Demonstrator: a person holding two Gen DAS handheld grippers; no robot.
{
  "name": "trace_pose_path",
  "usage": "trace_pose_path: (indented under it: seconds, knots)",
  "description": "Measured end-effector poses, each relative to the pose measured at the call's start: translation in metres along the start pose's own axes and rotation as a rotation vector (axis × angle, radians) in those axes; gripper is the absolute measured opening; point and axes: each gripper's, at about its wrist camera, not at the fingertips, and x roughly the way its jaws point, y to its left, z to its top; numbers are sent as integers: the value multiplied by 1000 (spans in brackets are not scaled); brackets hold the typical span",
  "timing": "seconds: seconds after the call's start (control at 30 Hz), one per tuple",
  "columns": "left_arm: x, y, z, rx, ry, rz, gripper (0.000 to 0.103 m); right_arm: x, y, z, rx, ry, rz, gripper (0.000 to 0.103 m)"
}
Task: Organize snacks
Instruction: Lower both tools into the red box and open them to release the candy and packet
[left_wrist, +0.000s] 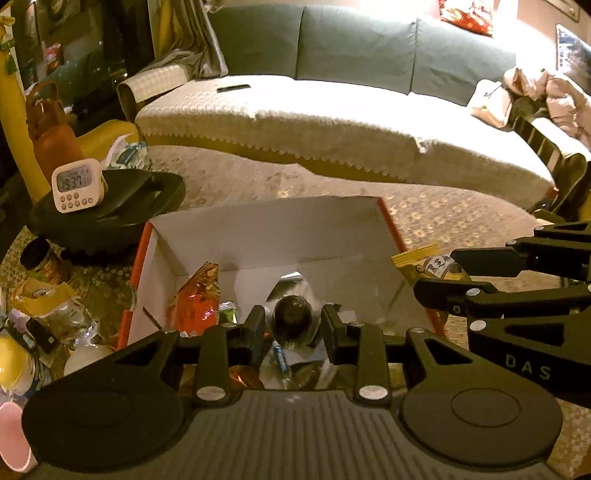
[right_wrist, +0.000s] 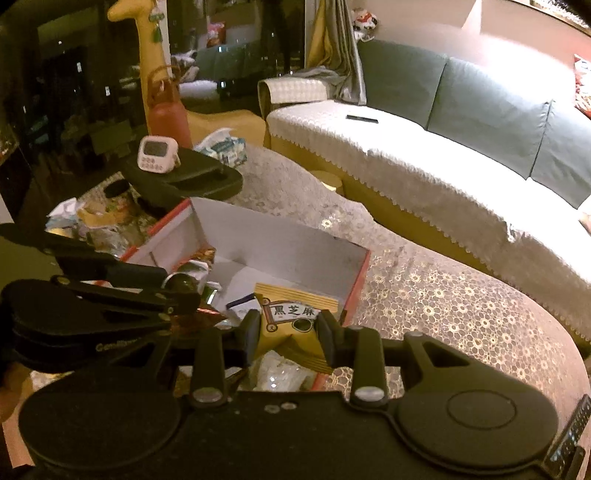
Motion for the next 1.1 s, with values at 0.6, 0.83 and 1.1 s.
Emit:
trace_pose_path:
  seconds: [0.6, 0.83, 1.1]
  knots:
    - [76, 13, -1, 1, 152, 16, 32, 82, 10, -4, -92, 139, 20, 33]
    - [77, 13, -7, 1, 155, -2, 34, 80, 6, -9, -76, 153, 42, 33]
    - [53, 9, -7, -1, 109, -15, 54, 61, -1, -11, -15, 147, 58, 34]
